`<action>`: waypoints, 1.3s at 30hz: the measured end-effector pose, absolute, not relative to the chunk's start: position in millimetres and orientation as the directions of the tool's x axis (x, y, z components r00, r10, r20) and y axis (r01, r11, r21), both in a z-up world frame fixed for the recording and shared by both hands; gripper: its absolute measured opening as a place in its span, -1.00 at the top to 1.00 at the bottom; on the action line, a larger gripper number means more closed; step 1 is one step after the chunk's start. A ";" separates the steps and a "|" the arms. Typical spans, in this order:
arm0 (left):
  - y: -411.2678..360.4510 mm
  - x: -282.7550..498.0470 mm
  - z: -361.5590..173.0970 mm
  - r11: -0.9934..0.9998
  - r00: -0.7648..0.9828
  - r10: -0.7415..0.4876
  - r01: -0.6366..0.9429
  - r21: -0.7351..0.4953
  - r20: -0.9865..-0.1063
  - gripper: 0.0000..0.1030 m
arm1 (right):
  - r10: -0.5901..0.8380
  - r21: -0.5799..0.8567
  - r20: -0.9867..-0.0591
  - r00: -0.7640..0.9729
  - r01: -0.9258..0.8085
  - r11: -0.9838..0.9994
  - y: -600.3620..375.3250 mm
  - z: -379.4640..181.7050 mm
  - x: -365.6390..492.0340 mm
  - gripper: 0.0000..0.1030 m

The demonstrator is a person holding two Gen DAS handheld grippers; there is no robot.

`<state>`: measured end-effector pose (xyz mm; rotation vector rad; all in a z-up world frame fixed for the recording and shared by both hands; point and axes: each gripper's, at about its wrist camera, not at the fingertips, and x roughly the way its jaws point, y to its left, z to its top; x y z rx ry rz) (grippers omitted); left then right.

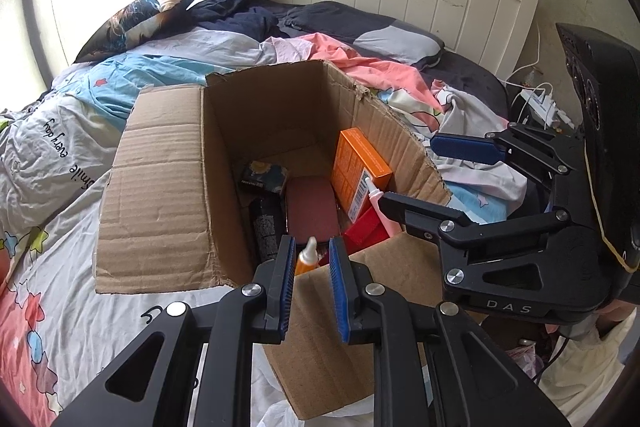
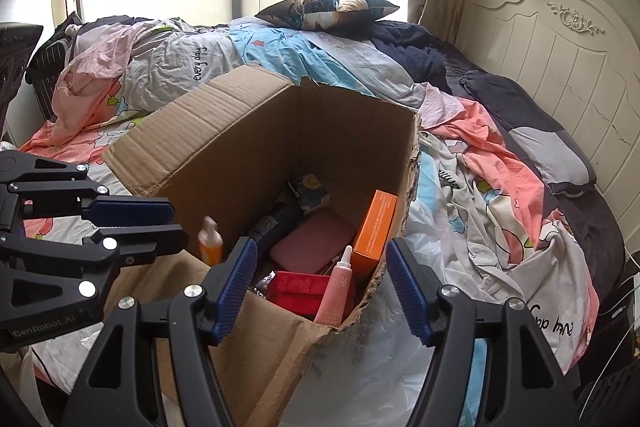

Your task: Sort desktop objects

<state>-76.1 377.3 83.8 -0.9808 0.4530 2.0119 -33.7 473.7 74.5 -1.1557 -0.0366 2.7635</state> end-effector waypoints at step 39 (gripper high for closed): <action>286.7 -75.0 85.4 -0.780 -0.481 0.429 -0.624 -0.044 -0.765 -1.00 | 0.126 -0.080 -0.703 -0.700 -0.098 -0.992 417.9 72.8 -31.8 -0.52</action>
